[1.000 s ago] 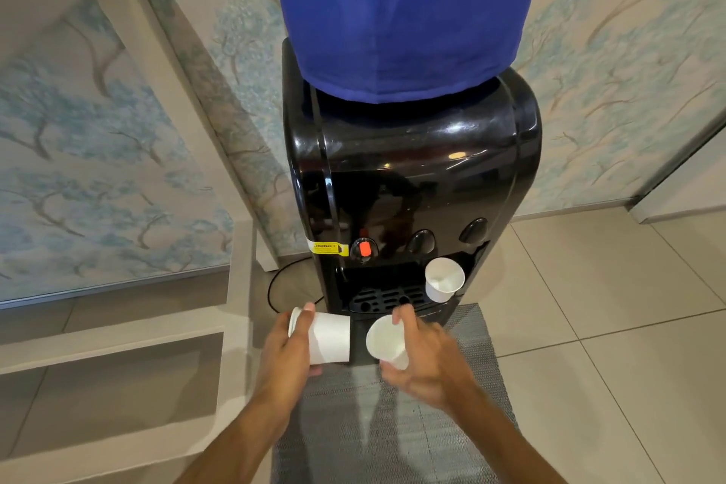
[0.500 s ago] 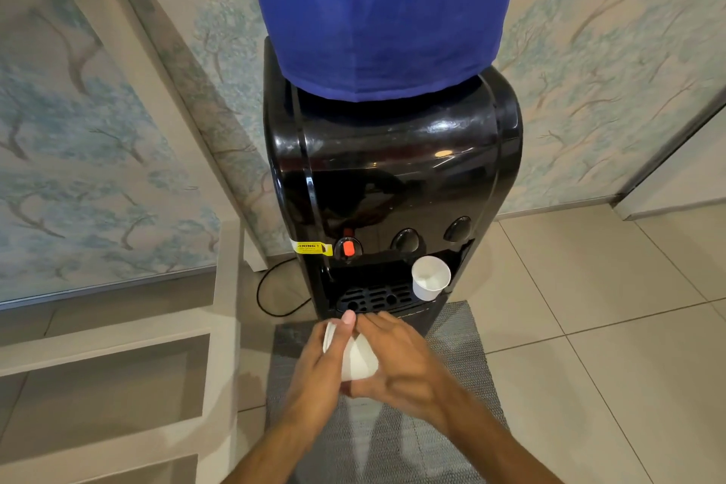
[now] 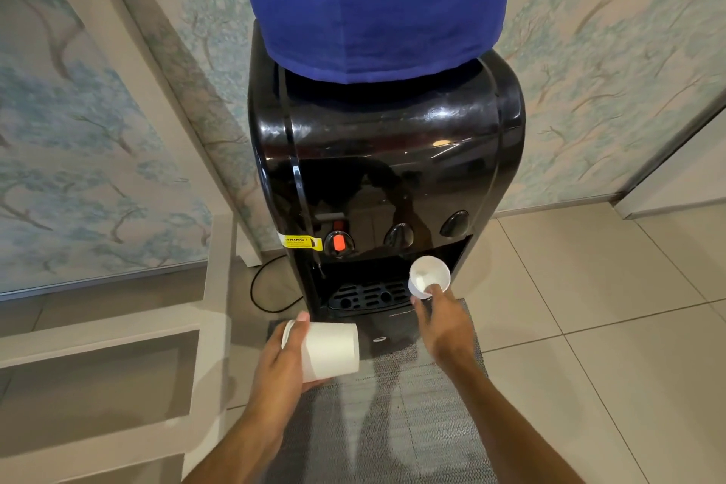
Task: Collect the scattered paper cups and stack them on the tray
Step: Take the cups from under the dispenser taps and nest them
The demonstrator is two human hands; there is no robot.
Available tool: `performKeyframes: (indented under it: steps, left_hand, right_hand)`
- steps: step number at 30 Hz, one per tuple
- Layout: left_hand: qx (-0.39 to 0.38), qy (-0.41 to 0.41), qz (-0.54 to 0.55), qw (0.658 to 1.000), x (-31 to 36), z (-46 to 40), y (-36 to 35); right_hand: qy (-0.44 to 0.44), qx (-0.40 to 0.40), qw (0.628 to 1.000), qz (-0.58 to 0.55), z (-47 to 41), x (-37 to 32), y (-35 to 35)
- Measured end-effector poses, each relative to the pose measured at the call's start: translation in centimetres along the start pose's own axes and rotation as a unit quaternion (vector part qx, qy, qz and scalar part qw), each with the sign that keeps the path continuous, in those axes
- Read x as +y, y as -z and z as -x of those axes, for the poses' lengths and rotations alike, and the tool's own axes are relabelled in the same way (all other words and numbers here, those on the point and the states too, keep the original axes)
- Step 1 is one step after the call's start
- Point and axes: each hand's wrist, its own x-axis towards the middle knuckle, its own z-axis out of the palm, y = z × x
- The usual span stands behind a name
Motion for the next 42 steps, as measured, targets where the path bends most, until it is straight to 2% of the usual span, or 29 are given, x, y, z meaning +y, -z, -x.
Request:
performKeyframes:
  steps: [2,7,10,14,22,29,33,36,39,42]
  left_hand:
    - [0.006,-0.001,-0.002,1.000,0.0,0.2,-0.2]
    - [0.013,-0.010,0.006,1.000,1.7,0.8,-1.0]
    - [0.009,-0.033,0.000,0.999,3.5,1.4,-1.7]
    - [0.008,-0.049,-0.001,0.999,6.2,3.0,-2.9]
    - [-0.021,-0.082,-0.052,0.995,10.8,8.3,-4.4]
    - [-0.110,-0.068,-0.068,0.989,17.3,12.8,-3.7]
    - [-0.191,-0.065,-0.067,0.977,22.2,15.1,-1.6]
    - [-0.194,-0.093,-0.059,0.975,26.2,17.0,0.8]
    - [-0.147,-0.093,-0.030,0.984,29.6,18.9,3.3]
    - [-0.081,-0.101,0.002,0.992,32.0,20.2,6.4]
  right_hand:
    - [0.017,0.008,1.000,-0.009,0.4,-0.3,0.4]
    - [0.149,0.033,0.985,-0.085,4.2,-0.9,4.1]
    - [0.196,0.007,0.976,-0.095,6.4,-1.7,7.9]
    - [0.211,-0.063,0.969,-0.116,8.1,-3.1,13.6]
    - [0.309,-0.037,0.950,-0.038,10.5,-7.7,22.1]
    - [0.320,-0.023,0.936,-0.148,12.4,-13.4,26.3]
    - [0.315,0.004,0.925,-0.214,13.3,-17.0,28.6]
    - [0.275,0.022,0.889,-0.364,14.8,-20.4,29.8]
    - [0.227,0.017,0.817,-0.530,16.2,-24.6,29.8]
    - [0.224,-0.005,0.786,-0.576,17.7,-29.8,29.5]
